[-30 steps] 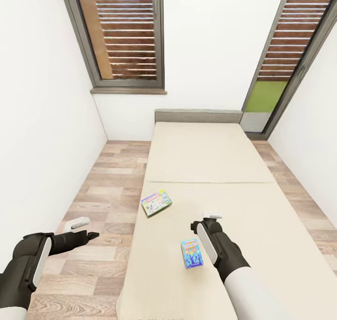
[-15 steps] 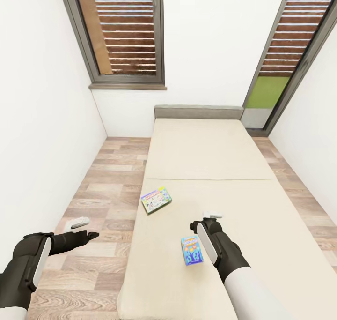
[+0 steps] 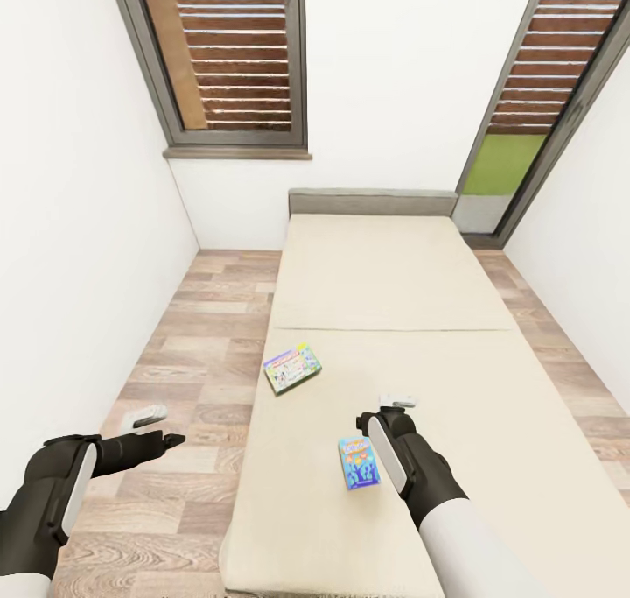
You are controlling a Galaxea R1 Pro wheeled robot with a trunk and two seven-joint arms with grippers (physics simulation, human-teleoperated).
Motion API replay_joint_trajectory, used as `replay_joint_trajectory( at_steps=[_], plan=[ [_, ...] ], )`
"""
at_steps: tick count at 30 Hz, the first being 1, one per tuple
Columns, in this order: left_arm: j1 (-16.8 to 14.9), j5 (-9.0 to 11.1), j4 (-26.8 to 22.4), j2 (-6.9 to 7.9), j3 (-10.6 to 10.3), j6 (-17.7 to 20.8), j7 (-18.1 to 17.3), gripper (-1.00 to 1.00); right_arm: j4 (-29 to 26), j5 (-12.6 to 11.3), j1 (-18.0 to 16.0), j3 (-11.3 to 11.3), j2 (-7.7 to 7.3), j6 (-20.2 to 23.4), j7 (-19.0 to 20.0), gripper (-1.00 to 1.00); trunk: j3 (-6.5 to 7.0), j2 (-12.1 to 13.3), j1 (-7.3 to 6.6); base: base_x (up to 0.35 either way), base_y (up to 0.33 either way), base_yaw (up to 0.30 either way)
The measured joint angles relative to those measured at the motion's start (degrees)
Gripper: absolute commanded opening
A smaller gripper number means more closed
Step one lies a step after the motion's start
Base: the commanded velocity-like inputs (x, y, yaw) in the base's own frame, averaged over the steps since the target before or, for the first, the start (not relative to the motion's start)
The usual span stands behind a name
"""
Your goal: Put all the toys in the child's room - the three board games (two on the bed and one on the table), the two jigsaw puzzles on the table, and the tennis ball on the table - inside the toy box on the table in the child's room.
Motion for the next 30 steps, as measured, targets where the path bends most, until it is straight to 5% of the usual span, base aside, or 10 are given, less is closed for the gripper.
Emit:
replay_joint_trajectory(
  at_steps=[26,30],
  plan=[
    [0.0,0.0,0.0,-0.11,0.0,0.0,0.1,1.00,-0.2,-0.8,-0.1,0.2,0.00,-0.5,0.2,1.00,-2.47,0.0,0.00,0.000,0.000,0.000],
    [0.0,0.0,0.0,-0.47,-0.1,0.0,0.0,1.00,-0.6,-1.8,-3.6,0.1,0.00,-0.7,0.2,1.00,-2.85,0.0,0.00,0.000,0.000,0.000]
  ],
)
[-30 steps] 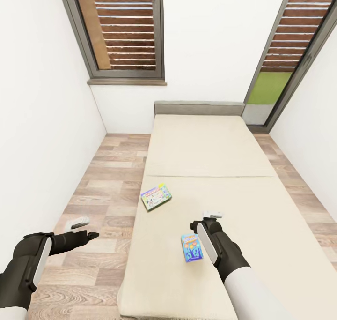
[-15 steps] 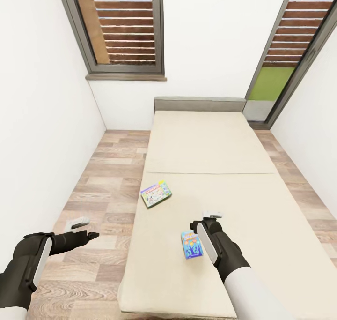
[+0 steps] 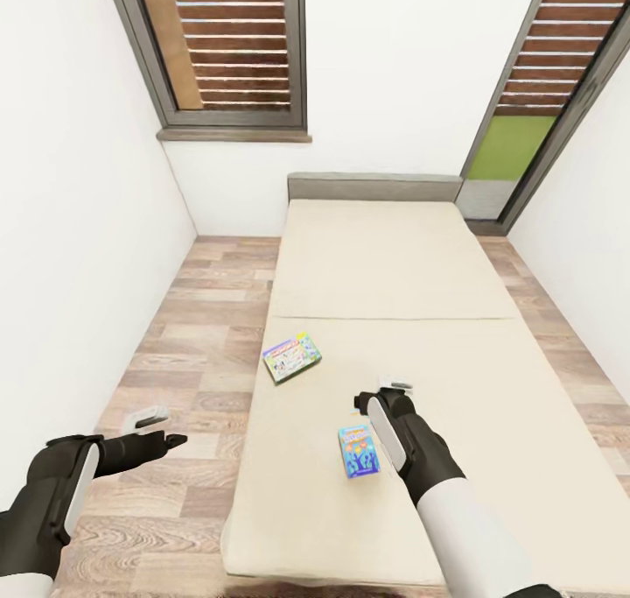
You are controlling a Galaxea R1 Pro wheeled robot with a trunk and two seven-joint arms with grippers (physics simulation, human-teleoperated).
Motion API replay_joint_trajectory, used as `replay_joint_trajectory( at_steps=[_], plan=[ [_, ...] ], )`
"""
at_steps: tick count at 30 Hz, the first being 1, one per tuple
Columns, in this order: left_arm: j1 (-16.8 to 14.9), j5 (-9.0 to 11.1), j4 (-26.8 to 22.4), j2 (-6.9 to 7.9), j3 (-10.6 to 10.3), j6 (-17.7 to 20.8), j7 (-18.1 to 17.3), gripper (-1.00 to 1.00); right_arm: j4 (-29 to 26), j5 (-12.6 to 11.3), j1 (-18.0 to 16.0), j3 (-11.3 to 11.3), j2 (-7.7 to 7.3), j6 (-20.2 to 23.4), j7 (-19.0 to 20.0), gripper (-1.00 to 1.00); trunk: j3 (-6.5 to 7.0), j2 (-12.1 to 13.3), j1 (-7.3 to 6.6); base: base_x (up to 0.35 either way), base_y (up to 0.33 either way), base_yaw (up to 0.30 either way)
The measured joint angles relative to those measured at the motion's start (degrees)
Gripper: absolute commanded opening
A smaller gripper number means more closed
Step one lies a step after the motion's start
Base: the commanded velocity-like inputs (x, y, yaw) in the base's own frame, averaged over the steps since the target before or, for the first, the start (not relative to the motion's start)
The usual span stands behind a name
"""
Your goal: Put all the toys in the child's room - the three board games (two on the bed and one on the table), the two jigsaw puzzles on the table, and the tennis ball on the table - inside the toy box on the table in the child's room.
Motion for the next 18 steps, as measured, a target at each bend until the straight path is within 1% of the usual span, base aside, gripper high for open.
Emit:
replay_joint_trajectory(
  at_steps=[7,11,15,18],
  plan=[
    [0.0,0.0,0.0,-0.02,0.0,0.0,0.0,1.00,2.0,-2.9,-6.7,-0.2,0.00,0.2,0.0,1.00,-0.67,0.0,0.00,0.000,0.000,0.000],
    [0.0,-0.1,0.0,-0.01,0.0,0.0,0.0,1.00,4.4,-3.7,-9.9,-0.3,0.00,0.3,0.0,1.00,-1.05,0.0,0.00,0.000,0.000,0.000],
    [0.0,-0.1,0.0,0.06,0.1,0.0,0.0,1.00,7.7,-4.0,-12.5,-0.3,0.00,0.1,0.0,1.00,-1.43,0.0,0.00,0.000,0.000,0.000],
    [0.0,-0.1,0.0,0.05,0.1,0.0,0.0,1.00,9.2,-4.0,-13.0,-0.3,0.00,-0.5,0.0,1.00,-1.72,0.0,0.00,0.000,0.000,0.000]
  ],
)
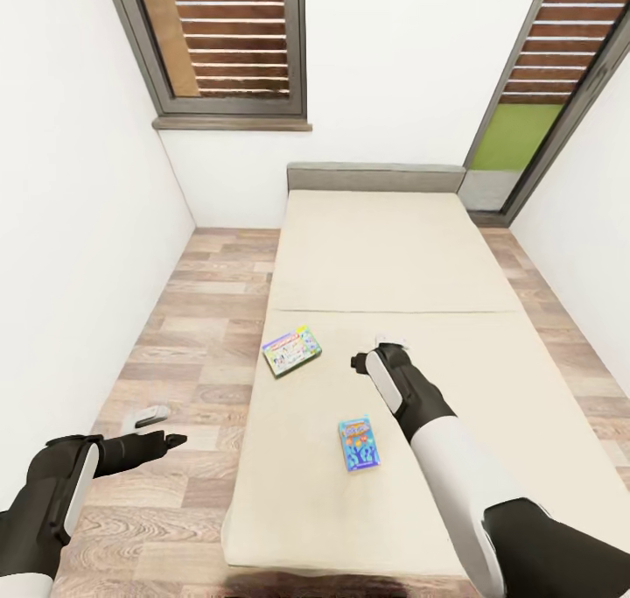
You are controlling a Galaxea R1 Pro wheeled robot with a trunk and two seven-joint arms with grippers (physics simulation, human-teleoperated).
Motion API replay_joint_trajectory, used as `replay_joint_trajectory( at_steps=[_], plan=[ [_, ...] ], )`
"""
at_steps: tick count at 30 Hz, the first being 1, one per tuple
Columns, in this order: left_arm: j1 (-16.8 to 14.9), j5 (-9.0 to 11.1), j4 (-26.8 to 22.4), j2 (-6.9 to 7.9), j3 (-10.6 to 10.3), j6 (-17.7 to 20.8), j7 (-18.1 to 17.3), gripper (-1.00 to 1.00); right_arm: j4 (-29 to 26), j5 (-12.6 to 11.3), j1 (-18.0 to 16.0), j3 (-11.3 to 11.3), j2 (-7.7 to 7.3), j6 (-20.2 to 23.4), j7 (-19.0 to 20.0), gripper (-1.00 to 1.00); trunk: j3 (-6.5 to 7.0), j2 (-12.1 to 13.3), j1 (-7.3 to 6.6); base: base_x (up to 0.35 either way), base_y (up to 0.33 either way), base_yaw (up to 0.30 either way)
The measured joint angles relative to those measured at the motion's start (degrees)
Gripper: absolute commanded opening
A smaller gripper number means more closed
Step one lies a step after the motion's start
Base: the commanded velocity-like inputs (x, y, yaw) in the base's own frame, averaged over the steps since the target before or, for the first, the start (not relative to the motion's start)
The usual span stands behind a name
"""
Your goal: Put all the toys in the child's room - the three board games (two on the bed and one on the table), the two jigsaw puzzles on the table, and the tennis ball on the table - inside the toy box on the table in the child's room.
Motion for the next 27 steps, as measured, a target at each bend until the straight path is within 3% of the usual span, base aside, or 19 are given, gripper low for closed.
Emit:
replay_joint_trajectory(
  at_steps=[8,27],
  plan=[
    [0.0,0.0,0.0,-0.02,0.0,0.0,0.0,1.00,6.4,0.0,-0.3,0.0,0.00,-6.1,0.2,1.00,-0.76,0.0,0.00,0.000,0.000,0.000],
    [0.0,-0.1,0.0,0.07,0.1,0.0,0.0,1.00,7.3,0.1,-0.2,0.2,0.00,-11.8,0.2,1.00,-2.57,0.0,0.00,0.000,0.000,0.000]
  ],
)
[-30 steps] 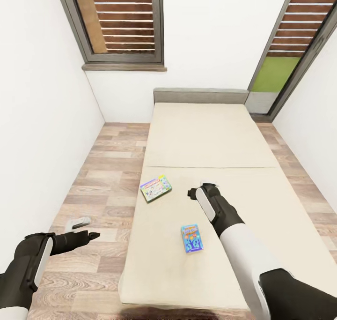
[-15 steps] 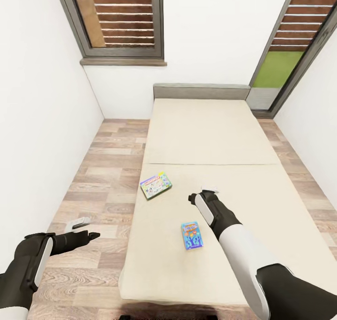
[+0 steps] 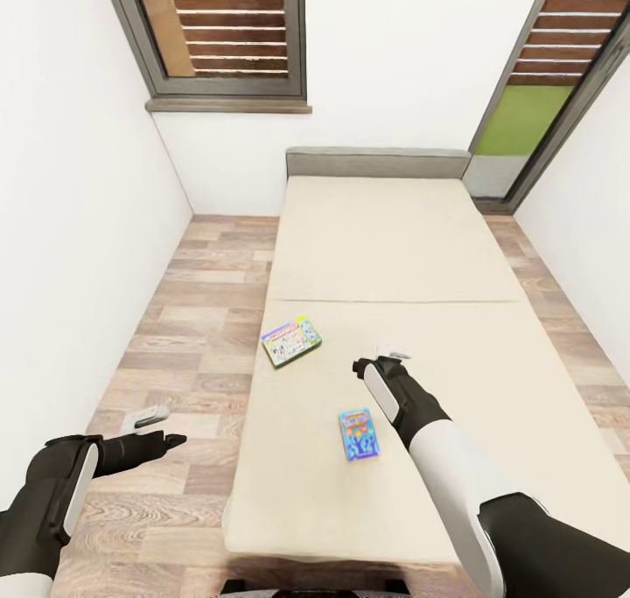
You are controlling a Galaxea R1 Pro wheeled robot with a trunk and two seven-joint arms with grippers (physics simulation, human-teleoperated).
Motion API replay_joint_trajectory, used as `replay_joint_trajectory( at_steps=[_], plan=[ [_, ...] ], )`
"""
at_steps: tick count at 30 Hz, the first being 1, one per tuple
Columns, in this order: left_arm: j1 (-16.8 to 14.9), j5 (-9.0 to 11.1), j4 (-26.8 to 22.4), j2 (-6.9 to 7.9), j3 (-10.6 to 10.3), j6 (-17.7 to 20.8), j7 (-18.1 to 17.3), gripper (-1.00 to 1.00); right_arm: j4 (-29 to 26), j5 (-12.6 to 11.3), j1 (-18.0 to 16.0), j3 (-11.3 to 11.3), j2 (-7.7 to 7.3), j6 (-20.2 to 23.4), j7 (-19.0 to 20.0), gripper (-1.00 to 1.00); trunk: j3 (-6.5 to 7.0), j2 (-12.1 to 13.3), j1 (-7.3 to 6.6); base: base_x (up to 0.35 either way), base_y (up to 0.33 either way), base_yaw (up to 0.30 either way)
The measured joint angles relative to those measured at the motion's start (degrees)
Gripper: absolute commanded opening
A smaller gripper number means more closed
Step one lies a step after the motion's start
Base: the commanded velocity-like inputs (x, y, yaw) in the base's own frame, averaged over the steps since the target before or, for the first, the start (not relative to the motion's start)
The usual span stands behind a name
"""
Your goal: Put all the toys in the child's room - the three board games (two on the bed and one on the table), the two jigsaw puzzles on the table, and the tennis ball on the table - inside the toy box on the table in the child's room.
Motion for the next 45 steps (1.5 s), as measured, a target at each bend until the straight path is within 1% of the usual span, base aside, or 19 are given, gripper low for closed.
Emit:
replay_joint_trajectory(
  at_steps=[45],
  plan=[
    [0.0,0.1,-0.1,0.40,0.5,-0.1,0.0,1.00,0.0,0.0,0.1,0.3,0.00,-0.4,0.0,1.00,-4.28,0.0,0.00,0.000,0.000,0.000]
  ],
)
